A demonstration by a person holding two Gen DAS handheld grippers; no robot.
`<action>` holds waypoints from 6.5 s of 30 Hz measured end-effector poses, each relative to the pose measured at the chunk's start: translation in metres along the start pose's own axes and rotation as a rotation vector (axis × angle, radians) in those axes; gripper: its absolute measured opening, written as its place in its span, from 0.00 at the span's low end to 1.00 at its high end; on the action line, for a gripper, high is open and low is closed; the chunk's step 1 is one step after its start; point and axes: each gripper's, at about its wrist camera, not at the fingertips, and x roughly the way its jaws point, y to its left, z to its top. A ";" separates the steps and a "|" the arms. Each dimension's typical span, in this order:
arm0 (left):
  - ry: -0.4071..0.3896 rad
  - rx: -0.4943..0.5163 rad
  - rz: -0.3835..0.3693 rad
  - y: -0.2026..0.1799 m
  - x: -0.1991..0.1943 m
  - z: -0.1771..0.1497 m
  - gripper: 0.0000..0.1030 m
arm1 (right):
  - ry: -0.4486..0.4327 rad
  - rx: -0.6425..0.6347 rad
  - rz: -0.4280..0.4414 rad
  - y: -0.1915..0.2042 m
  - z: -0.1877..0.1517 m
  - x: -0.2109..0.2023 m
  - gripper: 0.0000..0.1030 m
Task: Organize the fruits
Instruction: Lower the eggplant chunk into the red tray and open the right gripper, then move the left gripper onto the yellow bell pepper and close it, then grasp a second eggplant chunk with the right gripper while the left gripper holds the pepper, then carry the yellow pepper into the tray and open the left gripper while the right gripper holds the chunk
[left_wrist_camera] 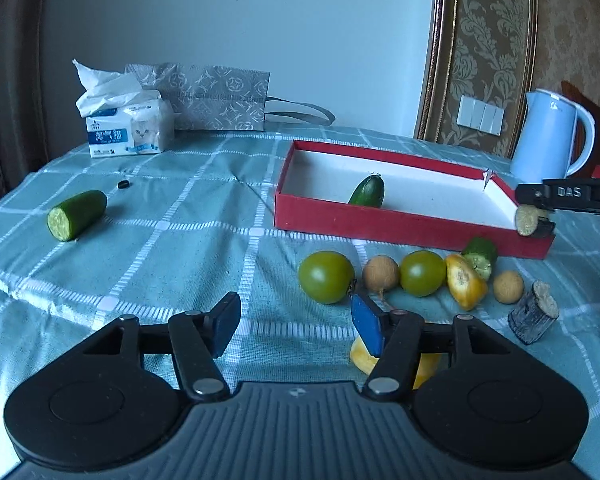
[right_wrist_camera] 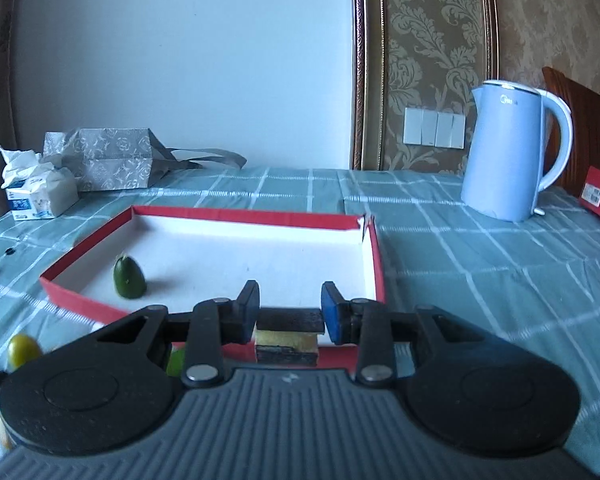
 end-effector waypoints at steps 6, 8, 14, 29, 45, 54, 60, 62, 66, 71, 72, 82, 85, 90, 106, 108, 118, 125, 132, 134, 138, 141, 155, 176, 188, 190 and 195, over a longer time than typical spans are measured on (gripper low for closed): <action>0.003 -0.027 -0.016 0.004 0.003 0.000 0.61 | -0.008 -0.027 -0.005 0.005 0.009 0.016 0.31; -0.001 -0.021 -0.013 0.003 0.003 -0.001 0.61 | 0.008 -0.037 -0.018 0.008 0.011 0.029 0.31; 0.001 -0.030 -0.022 0.004 0.003 0.000 0.61 | 0.090 -0.051 -0.047 0.012 0.009 0.068 0.31; -0.003 -0.032 -0.024 0.003 0.001 0.000 0.61 | 0.082 -0.072 -0.088 0.017 0.006 0.078 0.41; -0.098 0.033 -0.117 -0.008 -0.029 -0.001 0.79 | 0.014 0.071 -0.071 -0.027 -0.025 0.000 0.64; -0.046 0.175 -0.142 -0.035 -0.017 -0.006 0.79 | 0.032 0.080 -0.066 -0.027 -0.031 -0.003 0.64; 0.022 0.163 -0.173 -0.032 -0.005 -0.005 0.79 | 0.034 0.079 -0.064 -0.026 -0.035 -0.006 0.64; 0.044 0.155 -0.187 -0.030 -0.001 -0.005 0.79 | 0.035 0.079 -0.061 -0.025 -0.035 -0.007 0.64; 0.087 0.145 -0.214 -0.030 0.006 -0.005 0.79 | 0.033 0.072 -0.061 -0.023 -0.037 -0.009 0.64; 0.086 0.178 -0.240 -0.035 0.005 -0.007 0.73 | 0.032 0.065 -0.057 -0.021 -0.038 -0.011 0.64; 0.088 0.191 -0.244 -0.036 0.006 -0.007 0.69 | 0.032 0.065 -0.054 -0.021 -0.038 -0.012 0.64; 0.081 0.181 -0.232 -0.034 0.008 -0.005 0.49 | 0.022 0.064 -0.039 -0.021 -0.044 -0.027 0.64; 0.061 0.226 -0.194 -0.042 0.007 -0.009 0.48 | 0.024 0.061 -0.024 -0.023 -0.049 -0.038 0.63; 0.041 0.253 -0.176 -0.045 0.005 -0.011 0.48 | 0.051 0.011 0.020 -0.018 -0.060 -0.058 0.63; 0.042 0.219 -0.178 -0.040 0.004 -0.010 0.48 | 0.080 -0.081 0.142 0.022 -0.068 -0.074 0.60; 0.044 0.218 -0.179 -0.040 0.004 -0.010 0.48 | 0.093 -0.084 0.142 0.025 -0.070 -0.070 0.57; 0.048 0.210 -0.176 -0.039 0.005 -0.010 0.48 | 0.135 -0.056 0.155 0.031 -0.069 -0.054 0.42; 0.048 0.209 -0.175 -0.038 0.005 -0.010 0.48 | 0.144 -0.064 0.161 0.038 -0.068 -0.050 0.31; 0.045 0.200 -0.159 -0.038 0.005 -0.010 0.48 | 0.120 0.009 0.169 0.023 -0.067 -0.054 0.31; 0.046 0.191 -0.157 -0.038 0.005 -0.010 0.48 | 0.101 0.033 0.161 0.016 -0.065 -0.055 0.31; 0.041 0.192 -0.148 -0.039 0.003 -0.009 0.48 | 0.056 0.078 0.138 0.003 -0.062 -0.057 0.31; 0.025 0.196 -0.152 -0.041 -0.003 -0.004 0.48 | 0.041 0.107 0.124 -0.005 -0.062 -0.055 0.31; -0.028 0.214 -0.146 -0.054 0.008 0.044 0.48 | 0.039 0.176 0.158 -0.018 -0.064 -0.049 0.31; 0.061 0.066 0.019 -0.038 0.124 0.110 0.48 | 0.041 0.210 0.175 -0.023 -0.065 -0.047 0.31; 0.086 0.081 0.013 -0.029 0.136 0.102 0.48 | 0.053 0.211 0.182 -0.023 -0.065 -0.046 0.31; 0.081 0.091 0.018 -0.031 0.137 0.101 0.48 | 0.052 0.211 0.182 -0.023 -0.065 -0.046 0.31; 0.070 0.121 0.032 -0.036 0.136 0.099 0.54 | 0.054 0.211 0.182 -0.023 -0.064 -0.046 0.31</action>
